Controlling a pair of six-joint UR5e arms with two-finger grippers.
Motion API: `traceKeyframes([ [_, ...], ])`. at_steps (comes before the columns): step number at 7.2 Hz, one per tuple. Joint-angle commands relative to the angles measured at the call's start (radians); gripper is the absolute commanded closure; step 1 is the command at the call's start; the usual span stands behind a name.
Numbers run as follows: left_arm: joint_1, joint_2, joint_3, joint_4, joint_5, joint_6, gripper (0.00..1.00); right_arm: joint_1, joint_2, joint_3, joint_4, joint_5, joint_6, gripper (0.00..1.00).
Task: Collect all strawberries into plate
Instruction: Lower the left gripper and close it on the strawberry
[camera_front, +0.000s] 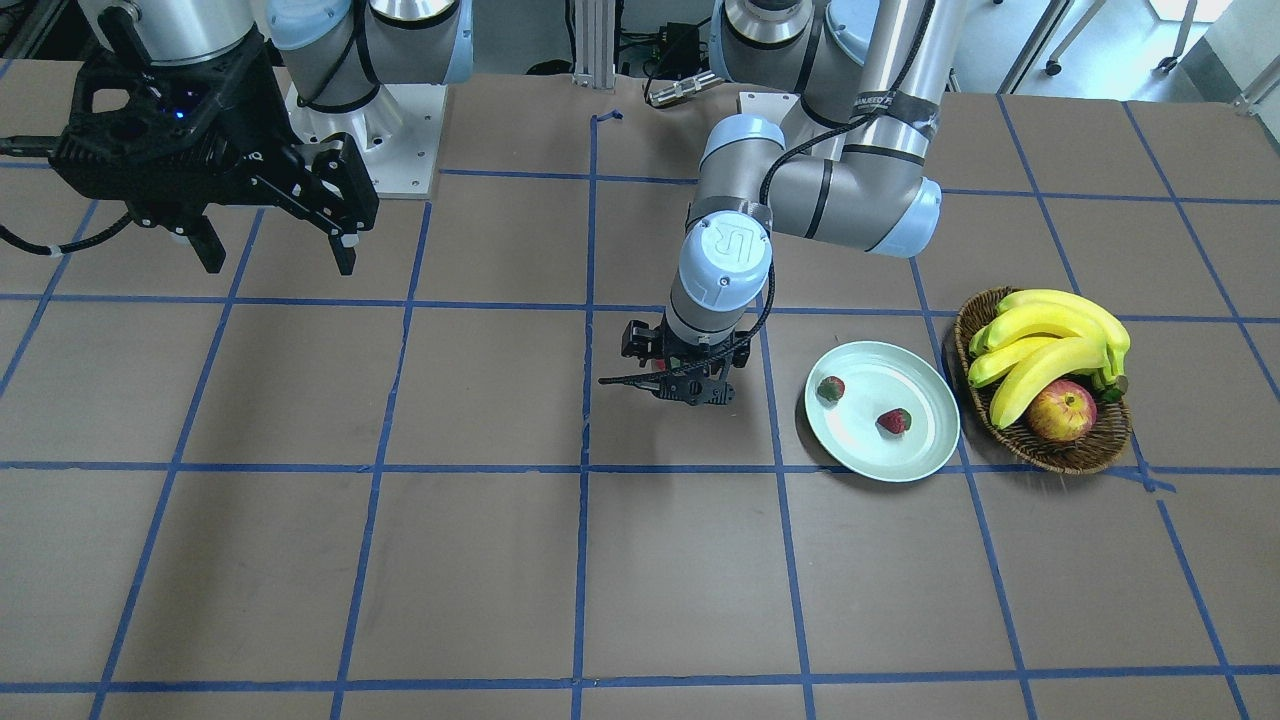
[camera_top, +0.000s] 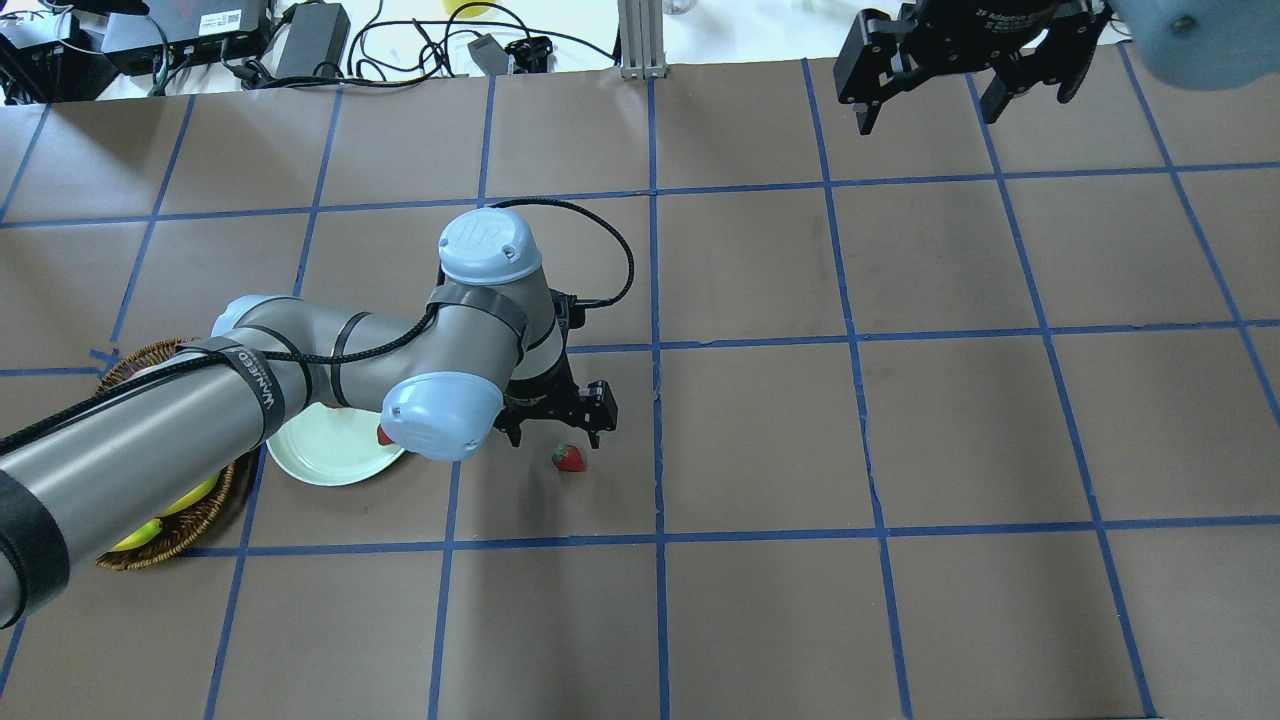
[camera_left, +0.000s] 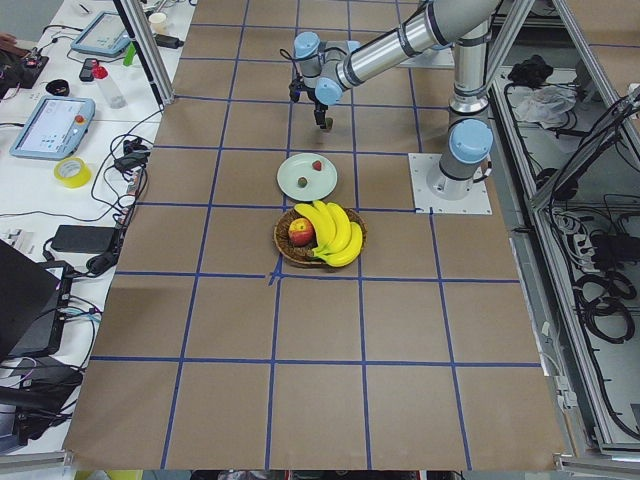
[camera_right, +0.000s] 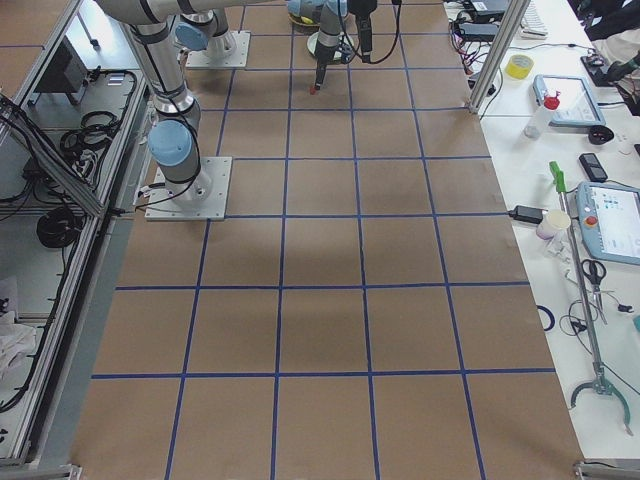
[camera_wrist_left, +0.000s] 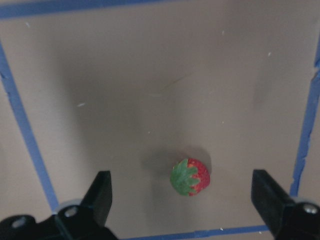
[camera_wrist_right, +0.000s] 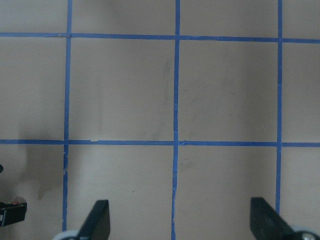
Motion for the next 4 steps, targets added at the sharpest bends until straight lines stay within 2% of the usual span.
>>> traceKeyframes([
  [1,-0.002,-0.004,-0.01,0.005,-0.003,-0.004,0.05,0.0,0.0,0.0,0.0,0.0,-0.001,0.0],
  [4,-0.002,-0.005,-0.01,-0.001,-0.023,-0.038,0.07,0.0,-0.002,0.0,-0.002,0.002,-0.001,0.0],
])
